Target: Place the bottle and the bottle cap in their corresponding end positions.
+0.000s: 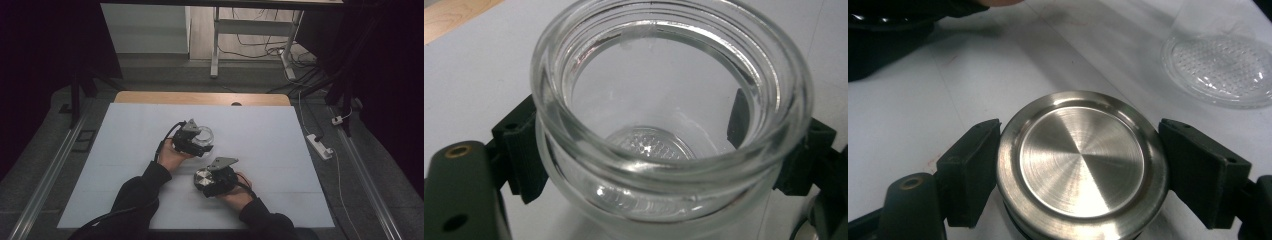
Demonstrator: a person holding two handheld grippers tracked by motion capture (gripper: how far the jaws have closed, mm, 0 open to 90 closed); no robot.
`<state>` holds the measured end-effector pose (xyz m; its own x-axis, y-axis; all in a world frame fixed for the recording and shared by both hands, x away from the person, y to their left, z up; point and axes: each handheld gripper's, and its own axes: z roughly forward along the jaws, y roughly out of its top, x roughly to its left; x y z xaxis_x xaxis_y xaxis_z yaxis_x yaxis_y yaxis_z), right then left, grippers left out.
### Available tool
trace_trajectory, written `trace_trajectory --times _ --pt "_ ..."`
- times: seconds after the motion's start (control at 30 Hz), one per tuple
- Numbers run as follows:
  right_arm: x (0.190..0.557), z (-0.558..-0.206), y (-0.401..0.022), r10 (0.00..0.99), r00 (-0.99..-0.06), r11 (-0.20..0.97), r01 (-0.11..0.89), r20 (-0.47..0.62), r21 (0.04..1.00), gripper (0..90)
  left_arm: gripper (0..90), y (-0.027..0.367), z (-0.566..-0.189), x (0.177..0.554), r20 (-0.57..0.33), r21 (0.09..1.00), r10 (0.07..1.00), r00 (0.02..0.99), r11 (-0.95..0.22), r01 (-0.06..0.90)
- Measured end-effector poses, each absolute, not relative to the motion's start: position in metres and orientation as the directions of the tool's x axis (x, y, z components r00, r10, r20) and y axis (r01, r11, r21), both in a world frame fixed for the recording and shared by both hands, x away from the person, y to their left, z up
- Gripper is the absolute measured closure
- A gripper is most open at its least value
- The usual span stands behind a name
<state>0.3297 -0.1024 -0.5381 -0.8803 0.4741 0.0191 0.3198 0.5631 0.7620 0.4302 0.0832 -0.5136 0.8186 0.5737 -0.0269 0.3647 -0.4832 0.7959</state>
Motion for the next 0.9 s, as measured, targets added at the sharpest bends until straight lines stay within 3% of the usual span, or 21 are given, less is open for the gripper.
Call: trace_trajectory --times 0.47,0.9 --pt "0.3323 -0.5381 -0.1029 0.479 -0.877 0.558 0.342 0.043 0.757 15.7 14.4 0.0826 -0.5130 0.4321 -0.041 0.780 0.574 0.818 -0.494 0.385" --pt "0.3301 -0.5310 -0.1048 0.477 -0.877 0.524 0.339 0.061 0.781 10.0 3.8 0.0854 -0.5139 0.4291 -0.057 0.766 0.575 0.816 -0.499 0.406"
